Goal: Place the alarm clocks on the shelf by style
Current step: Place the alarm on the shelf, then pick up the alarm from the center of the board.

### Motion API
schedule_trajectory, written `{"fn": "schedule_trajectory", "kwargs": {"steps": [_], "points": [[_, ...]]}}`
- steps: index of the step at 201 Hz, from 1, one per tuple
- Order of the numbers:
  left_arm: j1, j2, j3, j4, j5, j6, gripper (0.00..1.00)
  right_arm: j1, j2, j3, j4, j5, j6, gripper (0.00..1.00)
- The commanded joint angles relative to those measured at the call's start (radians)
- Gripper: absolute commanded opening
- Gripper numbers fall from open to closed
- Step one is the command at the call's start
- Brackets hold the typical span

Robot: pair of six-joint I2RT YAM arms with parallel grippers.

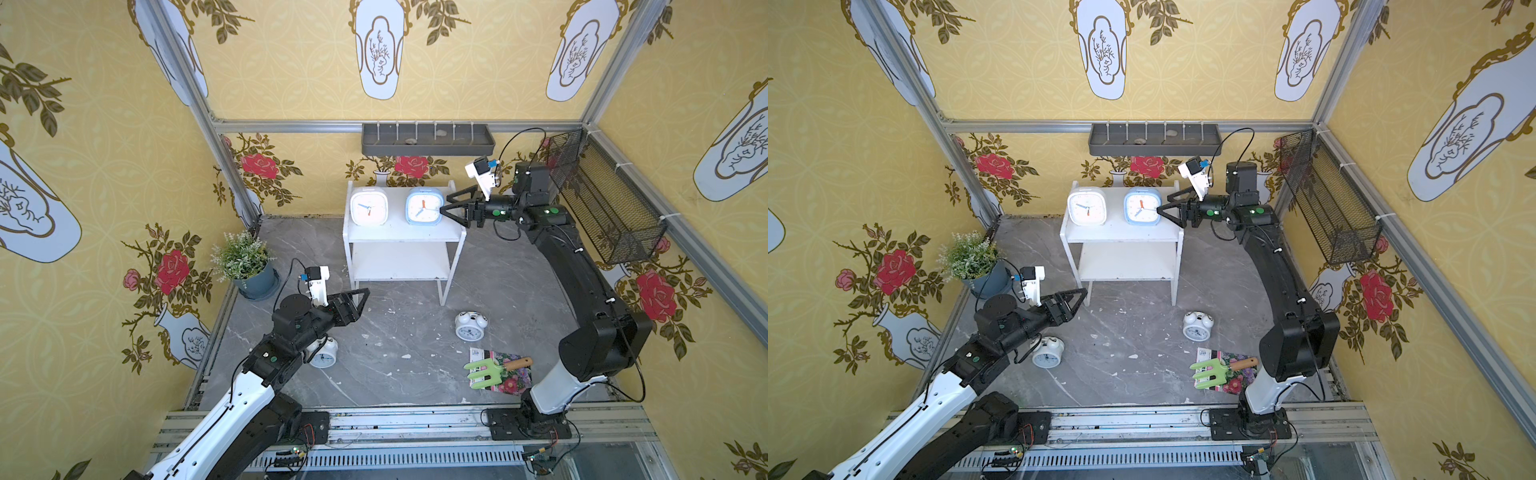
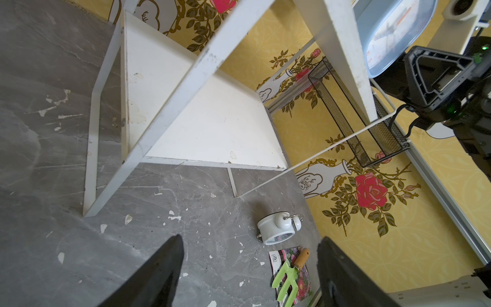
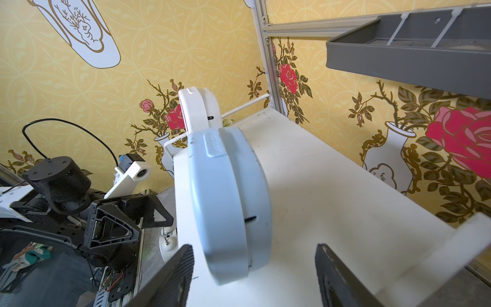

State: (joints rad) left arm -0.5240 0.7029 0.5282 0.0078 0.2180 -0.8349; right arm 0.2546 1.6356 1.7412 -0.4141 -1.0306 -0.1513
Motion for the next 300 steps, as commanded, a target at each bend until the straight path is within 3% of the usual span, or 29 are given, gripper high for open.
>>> {"fn": "schedule_trajectory", "kwargs": {"steps": [1,20,49,60,91,111,156,184,210,240,252,275,300], "points": [[0.0,-0.01,-0.005,0.026,0.004,0.008,0.83,0.017,-0.089,-0.057,0.068,0.084,0.029,0.74],[0.001,-0.029,0.003,-0.027,-0.043,0.002,0.83,0.066,-0.176,-0.091,0.05,0.276,0.041,0.74],[0.001,-0.08,0.009,-0.1,-0.13,-0.028,0.85,0.137,-0.316,-0.183,0.043,0.415,0.14,0.71],[0.001,-0.099,0.009,-0.116,-0.149,-0.032,0.85,0.196,-0.375,-0.224,0.031,0.526,0.17,0.71],[0.001,-0.092,0.062,-0.233,-0.186,-0.023,0.85,0.404,-0.497,-0.312,-0.063,0.814,0.271,0.67],[0.0,-0.051,0.123,-0.353,-0.225,-0.015,0.83,0.592,-0.547,-0.389,-0.108,1.033,0.347,0.64],[0.001,-0.03,0.225,-0.561,-0.336,0.005,0.82,0.94,-0.601,-0.586,-0.142,1.357,0.581,0.61],[0.003,-0.03,0.252,-0.702,-0.449,-0.044,0.82,1.049,-0.569,-0.742,-0.072,1.447,0.777,0.59],[0.014,-0.013,0.259,-0.821,-0.503,-0.135,0.82,1.094,-0.518,-0.888,0.092,1.438,0.915,0.59],[0.028,-0.021,0.247,-0.897,-0.492,-0.219,0.8,1.104,-0.415,-0.932,0.124,1.486,1.065,0.71],[0.029,-0.039,0.224,-0.911,-0.496,-0.242,0.8,1.107,-0.371,-0.92,0.125,1.502,1.065,0.78],[0.034,-0.073,0.182,-0.938,-0.511,-0.297,0.79,1.126,-0.332,-0.914,0.161,1.549,1.038,0.81],[0.061,-0.094,0.151,-0.964,-0.503,-0.328,0.76,1.101,-0.312,-0.92,0.268,1.424,0.921,0.81]]}}
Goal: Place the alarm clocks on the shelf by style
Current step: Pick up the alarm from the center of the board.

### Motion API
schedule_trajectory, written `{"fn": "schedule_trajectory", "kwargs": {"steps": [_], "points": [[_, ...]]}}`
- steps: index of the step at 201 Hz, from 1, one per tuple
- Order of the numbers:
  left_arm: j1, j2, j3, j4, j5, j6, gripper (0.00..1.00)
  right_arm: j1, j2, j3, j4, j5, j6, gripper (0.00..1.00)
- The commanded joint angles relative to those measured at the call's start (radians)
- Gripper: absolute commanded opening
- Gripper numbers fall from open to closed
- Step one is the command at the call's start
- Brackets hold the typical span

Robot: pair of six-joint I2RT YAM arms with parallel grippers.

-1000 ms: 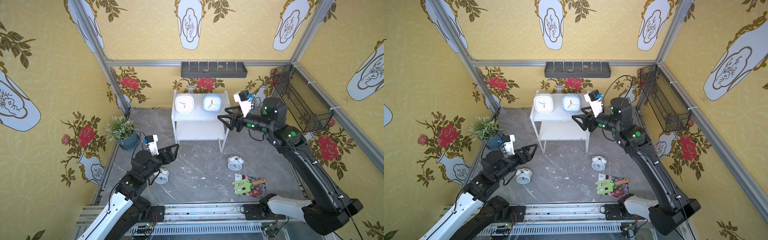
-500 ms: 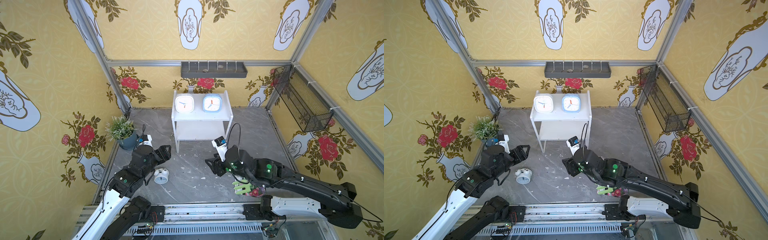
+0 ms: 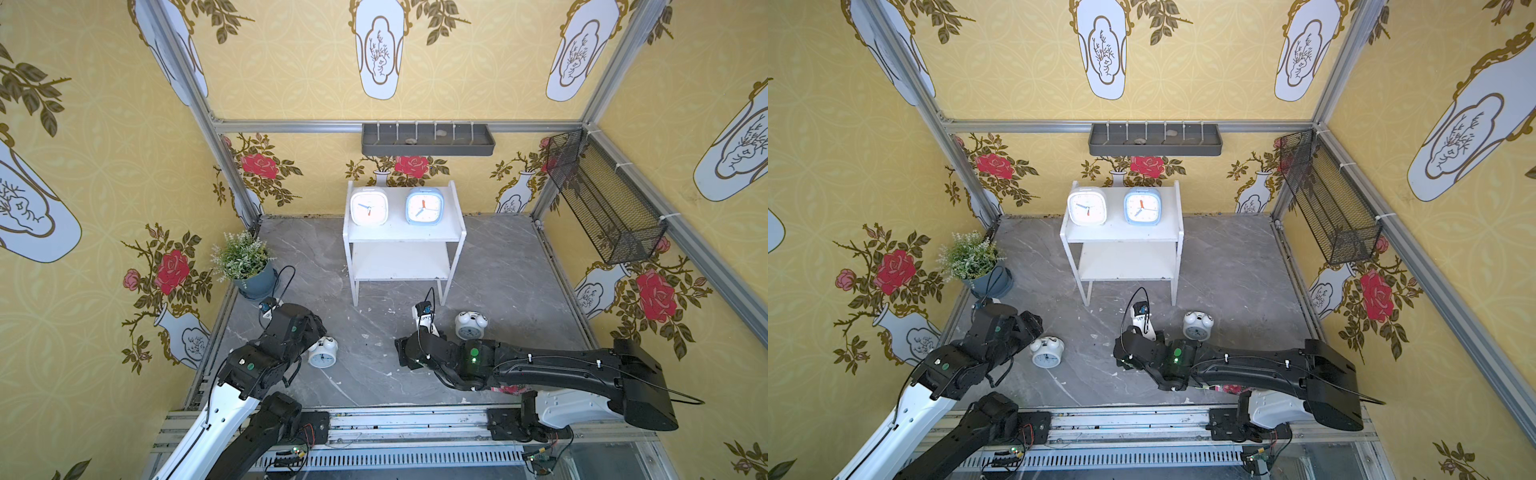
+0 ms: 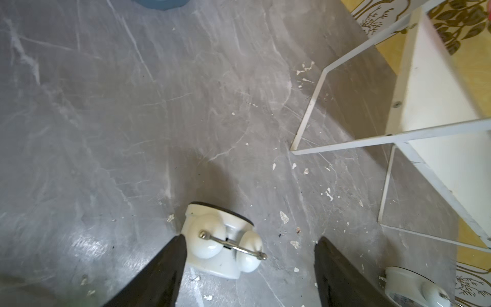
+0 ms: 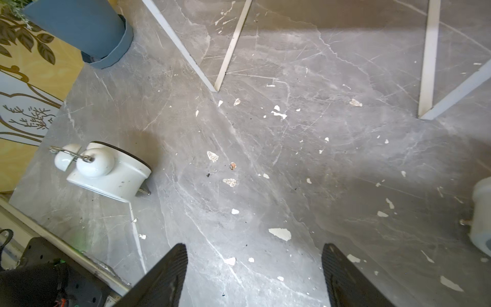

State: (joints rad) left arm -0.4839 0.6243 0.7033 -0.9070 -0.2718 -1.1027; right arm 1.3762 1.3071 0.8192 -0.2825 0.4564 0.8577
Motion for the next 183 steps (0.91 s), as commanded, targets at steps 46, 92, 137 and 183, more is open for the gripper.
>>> {"fn": "schedule_trajectory", "kwargs": {"steps": [46,92,137,183], "points": [[0.205,-0.032,-0.111,0.014,0.111,-0.055,0.67,-0.058,0.131,0.08,0.279,-0.436,-0.364,0.63],[0.347,0.014,-0.131,0.104,0.221,-0.007,0.62,-0.052,0.256,0.244,0.233,-0.557,-0.483,0.4],[0.419,0.018,-0.162,0.14,0.267,0.026,0.6,-0.071,0.407,0.422,0.169,-0.572,-0.562,0.35],[0.449,-0.034,-0.18,0.134,0.273,0.058,0.61,-0.116,0.519,0.556,0.15,-0.663,-0.592,0.43]]}}
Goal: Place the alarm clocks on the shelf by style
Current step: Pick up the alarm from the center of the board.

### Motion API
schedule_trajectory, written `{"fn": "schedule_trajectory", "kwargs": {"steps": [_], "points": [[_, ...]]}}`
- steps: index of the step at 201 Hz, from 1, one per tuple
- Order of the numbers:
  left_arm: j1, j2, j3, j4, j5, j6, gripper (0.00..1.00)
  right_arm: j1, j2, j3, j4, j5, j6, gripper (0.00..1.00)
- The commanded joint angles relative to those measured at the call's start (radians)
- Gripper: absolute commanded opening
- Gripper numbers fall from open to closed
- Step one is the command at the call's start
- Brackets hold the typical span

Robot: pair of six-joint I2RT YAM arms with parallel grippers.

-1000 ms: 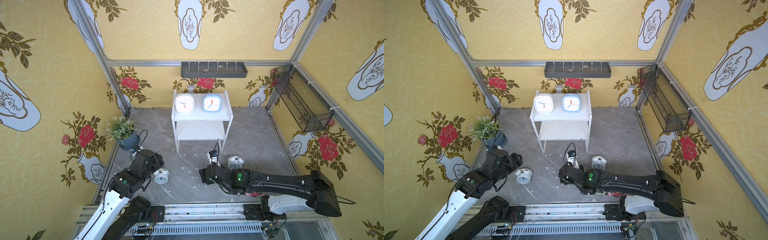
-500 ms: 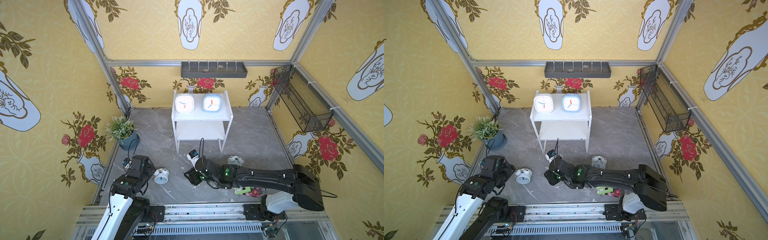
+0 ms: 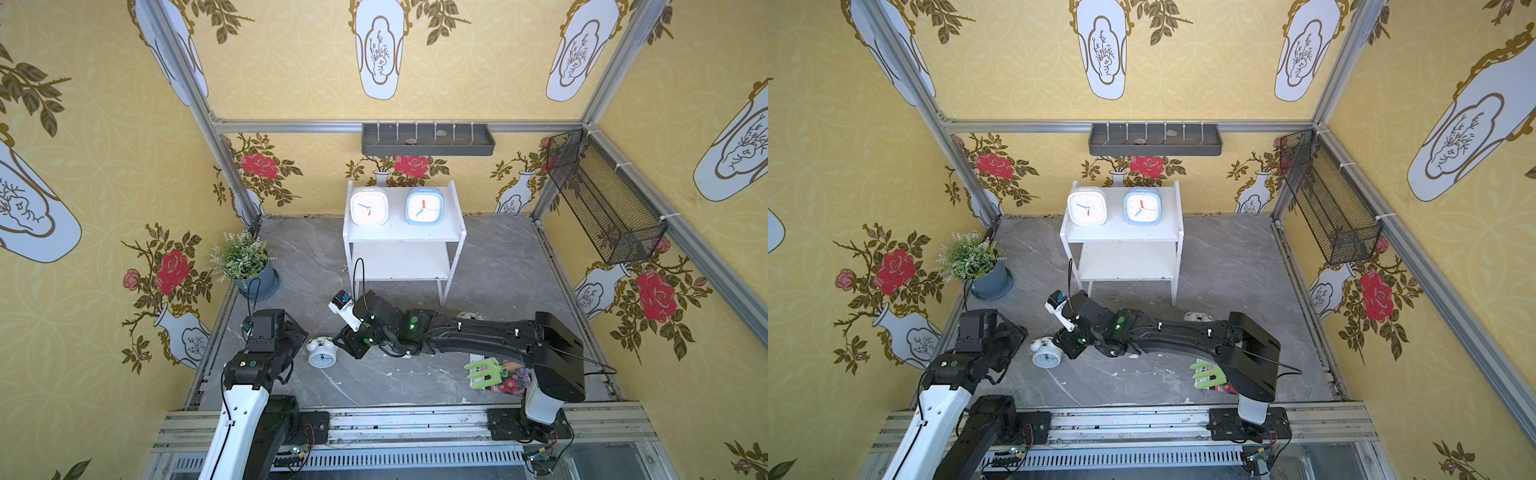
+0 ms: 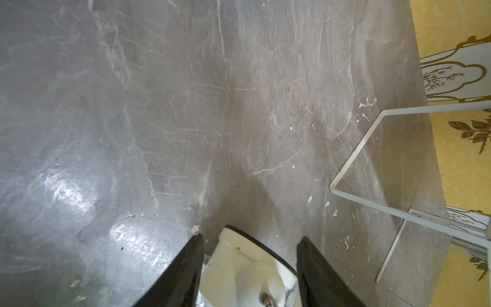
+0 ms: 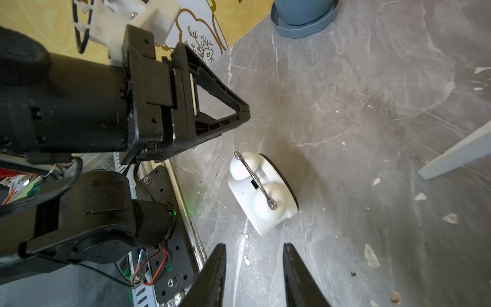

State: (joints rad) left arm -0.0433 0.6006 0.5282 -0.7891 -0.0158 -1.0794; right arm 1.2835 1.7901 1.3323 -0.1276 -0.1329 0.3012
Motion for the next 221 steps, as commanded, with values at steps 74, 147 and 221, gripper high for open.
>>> {"fn": "schedule_trajectory", "kwargs": {"steps": [74,147,221], "points": [[0.019,-0.022,-0.02,0.019,0.02,0.048,0.62,-0.03,0.186,0.205,-0.065,-0.109,-0.072,0.41],[0.024,-0.035,-0.035,0.022,0.019,0.056,0.62,-0.028,0.236,0.25,-0.067,-0.142,-0.078,0.37],[0.027,-0.039,-0.045,0.025,0.026,0.059,0.63,-0.026,0.28,0.301,-0.089,-0.136,-0.082,0.31]]}}
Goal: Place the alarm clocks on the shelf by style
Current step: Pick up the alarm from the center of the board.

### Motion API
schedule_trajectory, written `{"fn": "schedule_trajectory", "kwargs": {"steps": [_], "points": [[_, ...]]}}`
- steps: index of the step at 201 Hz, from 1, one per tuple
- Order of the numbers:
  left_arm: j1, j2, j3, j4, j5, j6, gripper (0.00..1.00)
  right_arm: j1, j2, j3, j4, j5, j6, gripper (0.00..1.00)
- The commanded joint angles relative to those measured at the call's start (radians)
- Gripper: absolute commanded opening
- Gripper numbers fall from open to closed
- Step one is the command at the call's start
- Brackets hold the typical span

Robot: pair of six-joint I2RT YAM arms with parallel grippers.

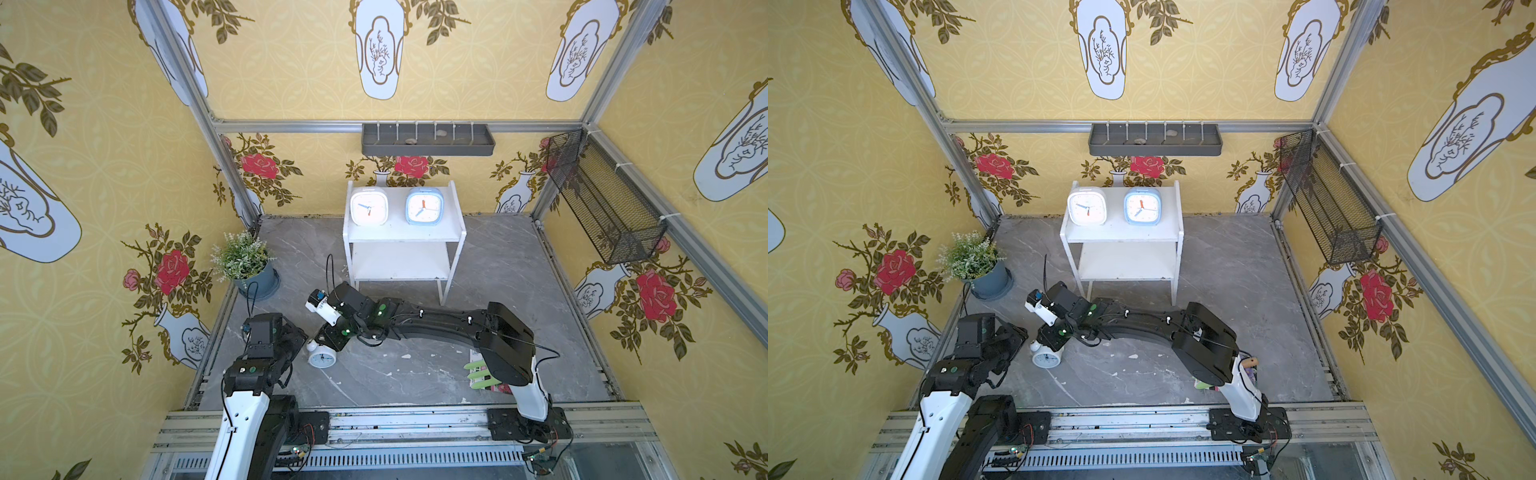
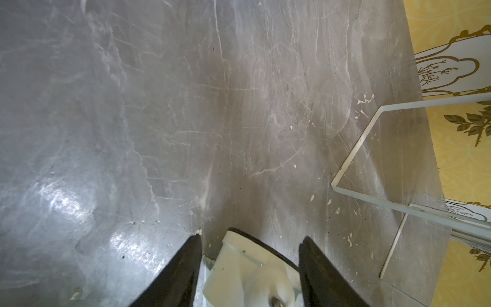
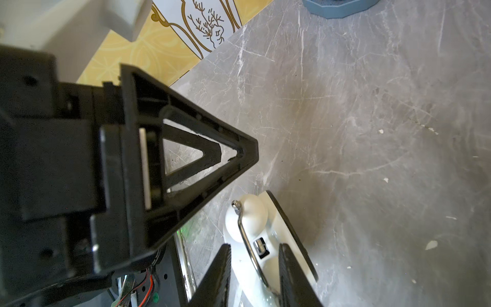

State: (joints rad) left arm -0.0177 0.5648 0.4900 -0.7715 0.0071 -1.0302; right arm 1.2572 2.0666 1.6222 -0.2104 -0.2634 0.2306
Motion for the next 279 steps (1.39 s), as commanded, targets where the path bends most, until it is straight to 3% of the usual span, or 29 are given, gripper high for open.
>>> {"fn": "schedule_trajectory", "kwargs": {"steps": [1,51,145,167,187,279], "points": [[0.002,-0.003,-0.007,0.008,0.003,0.011,0.63,0.001,0.004,0.011,-0.006,-0.003,-0.011,0.31],[0.003,-0.003,-0.016,0.012,0.007,0.012,0.63,0.003,0.013,0.014,-0.016,0.0,-0.012,0.22],[0.006,0.001,-0.023,0.021,0.019,0.019,0.63,0.007,0.01,-0.003,-0.016,0.022,-0.008,0.18],[0.007,0.001,-0.026,0.024,0.019,0.019,0.63,0.008,0.006,-0.006,-0.016,0.024,-0.008,0.09],[0.006,0.001,-0.031,0.028,0.022,0.018,0.63,0.012,0.001,-0.01,-0.019,0.033,-0.004,0.08],[0.006,-0.013,-0.025,0.06,0.039,0.039,0.63,0.042,-0.268,-0.213,-0.156,0.306,0.12,0.05]]}}
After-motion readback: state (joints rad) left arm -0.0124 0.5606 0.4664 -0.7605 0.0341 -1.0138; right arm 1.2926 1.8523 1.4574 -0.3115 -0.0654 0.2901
